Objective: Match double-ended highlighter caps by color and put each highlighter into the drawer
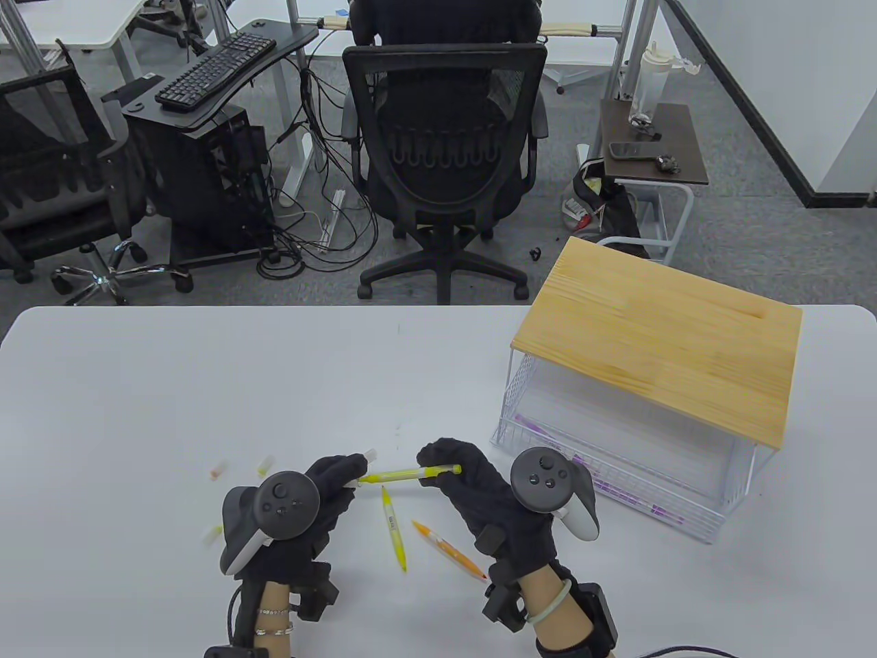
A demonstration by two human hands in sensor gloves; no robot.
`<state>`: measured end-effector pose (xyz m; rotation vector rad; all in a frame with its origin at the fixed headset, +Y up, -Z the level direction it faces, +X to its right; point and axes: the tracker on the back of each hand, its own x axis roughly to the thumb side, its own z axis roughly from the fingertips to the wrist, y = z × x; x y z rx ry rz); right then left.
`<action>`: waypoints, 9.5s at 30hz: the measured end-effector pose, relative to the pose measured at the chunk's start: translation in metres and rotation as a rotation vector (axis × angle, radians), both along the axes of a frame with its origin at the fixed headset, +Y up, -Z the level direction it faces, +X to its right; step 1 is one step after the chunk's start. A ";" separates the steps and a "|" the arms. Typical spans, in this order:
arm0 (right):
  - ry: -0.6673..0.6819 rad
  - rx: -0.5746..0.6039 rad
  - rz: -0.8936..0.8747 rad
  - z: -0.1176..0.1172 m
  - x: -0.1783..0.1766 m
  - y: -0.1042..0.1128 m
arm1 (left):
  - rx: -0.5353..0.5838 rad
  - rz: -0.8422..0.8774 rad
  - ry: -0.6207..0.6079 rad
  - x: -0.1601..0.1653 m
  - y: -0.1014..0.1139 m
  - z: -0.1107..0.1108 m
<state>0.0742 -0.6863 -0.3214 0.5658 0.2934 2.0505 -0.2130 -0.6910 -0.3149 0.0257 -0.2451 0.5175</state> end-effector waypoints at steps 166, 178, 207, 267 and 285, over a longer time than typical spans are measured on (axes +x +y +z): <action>-0.240 0.092 0.513 -0.019 -0.060 0.001 | 0.088 -0.290 0.345 -0.073 0.011 0.019; -0.179 0.193 0.440 0.003 -0.043 0.013 | -0.067 -0.227 0.594 -0.145 -0.005 0.033; -0.191 0.108 0.579 -0.018 -0.044 -0.019 | -0.511 -0.717 0.667 -0.139 -0.075 -0.120; -0.263 0.332 0.580 0.015 -0.053 0.000 | 0.124 -0.150 -0.133 -0.007 0.020 0.008; -0.203 0.318 0.507 0.018 -0.046 0.008 | 0.178 -0.142 -0.200 -0.001 0.025 0.016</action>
